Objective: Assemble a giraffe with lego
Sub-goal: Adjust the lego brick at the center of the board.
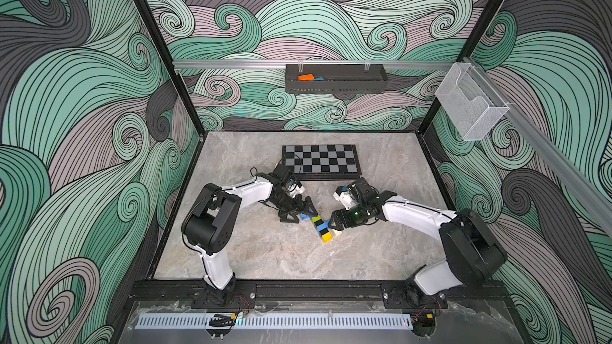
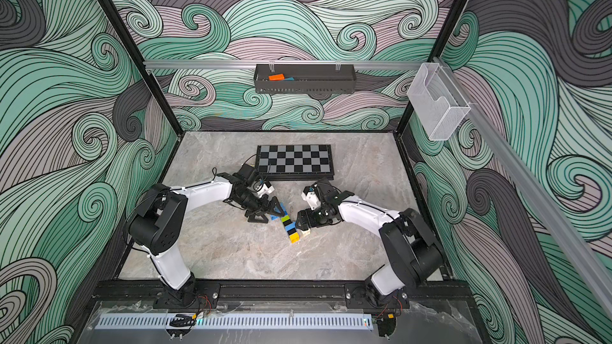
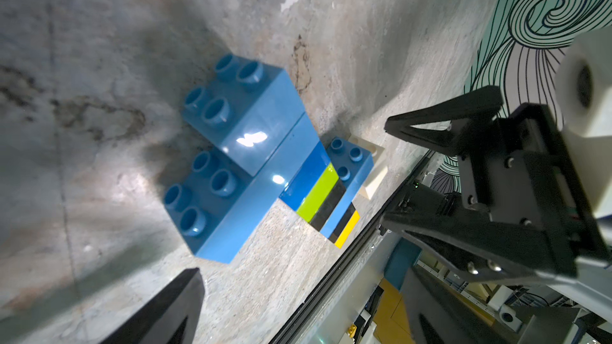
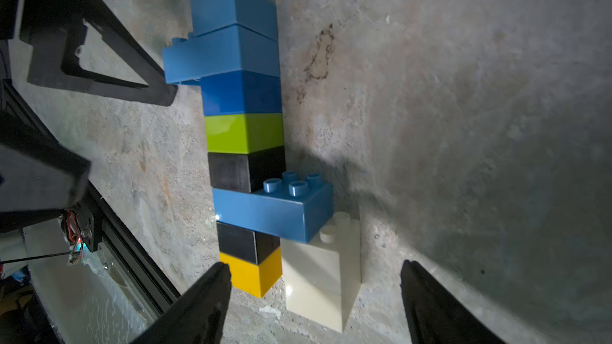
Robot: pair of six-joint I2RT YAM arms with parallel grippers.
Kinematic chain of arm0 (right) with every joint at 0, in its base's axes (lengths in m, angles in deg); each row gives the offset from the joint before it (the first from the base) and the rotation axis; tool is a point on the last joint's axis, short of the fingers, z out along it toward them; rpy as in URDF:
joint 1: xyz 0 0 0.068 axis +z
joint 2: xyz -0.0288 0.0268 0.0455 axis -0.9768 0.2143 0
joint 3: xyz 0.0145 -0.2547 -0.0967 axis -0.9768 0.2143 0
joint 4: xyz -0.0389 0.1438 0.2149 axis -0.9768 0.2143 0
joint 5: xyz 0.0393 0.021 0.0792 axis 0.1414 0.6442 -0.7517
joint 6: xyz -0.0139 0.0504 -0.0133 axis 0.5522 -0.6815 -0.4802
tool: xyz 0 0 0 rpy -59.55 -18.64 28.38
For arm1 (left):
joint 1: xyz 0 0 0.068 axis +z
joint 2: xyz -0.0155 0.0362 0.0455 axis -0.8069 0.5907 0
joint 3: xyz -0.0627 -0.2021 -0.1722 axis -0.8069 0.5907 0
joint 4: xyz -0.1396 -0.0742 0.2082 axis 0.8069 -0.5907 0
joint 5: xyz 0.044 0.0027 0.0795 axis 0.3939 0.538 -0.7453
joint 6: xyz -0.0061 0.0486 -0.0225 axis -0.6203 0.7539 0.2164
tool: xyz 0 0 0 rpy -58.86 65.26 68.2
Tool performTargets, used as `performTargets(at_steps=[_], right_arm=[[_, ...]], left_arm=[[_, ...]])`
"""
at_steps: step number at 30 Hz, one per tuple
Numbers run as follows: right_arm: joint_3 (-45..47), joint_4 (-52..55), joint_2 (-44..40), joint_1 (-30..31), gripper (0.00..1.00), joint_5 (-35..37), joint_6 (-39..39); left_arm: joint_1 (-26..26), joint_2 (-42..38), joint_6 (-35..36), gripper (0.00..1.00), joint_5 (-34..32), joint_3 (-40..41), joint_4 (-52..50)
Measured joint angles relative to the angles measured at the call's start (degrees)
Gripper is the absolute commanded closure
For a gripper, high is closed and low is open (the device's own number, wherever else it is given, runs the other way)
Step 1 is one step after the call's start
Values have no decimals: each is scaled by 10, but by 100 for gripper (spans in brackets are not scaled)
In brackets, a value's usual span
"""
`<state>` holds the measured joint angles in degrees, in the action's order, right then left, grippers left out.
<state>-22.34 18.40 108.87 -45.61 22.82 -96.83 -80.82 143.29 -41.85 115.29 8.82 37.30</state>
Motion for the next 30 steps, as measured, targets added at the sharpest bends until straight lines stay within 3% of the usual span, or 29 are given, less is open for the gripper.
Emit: performTargets(at_steps=[8, 18, 25, 30], right_arm=[[30, -62, 3, 11, 17, -32, -8], [91, -62, -86, 61, 17, -36, -47], [92, -91, -62, 89, 17, -38, -72], [90, -68, -73, 93, 11, -14, -82]], left_arm=[[0, 28, -3, 3, 1, -8, 12], [4, 45, -2, 3, 4, -19, 16], [4, 46, 3, 3, 5, -21, 14], [8, 42, 21, 1, -7, -27, -4]])
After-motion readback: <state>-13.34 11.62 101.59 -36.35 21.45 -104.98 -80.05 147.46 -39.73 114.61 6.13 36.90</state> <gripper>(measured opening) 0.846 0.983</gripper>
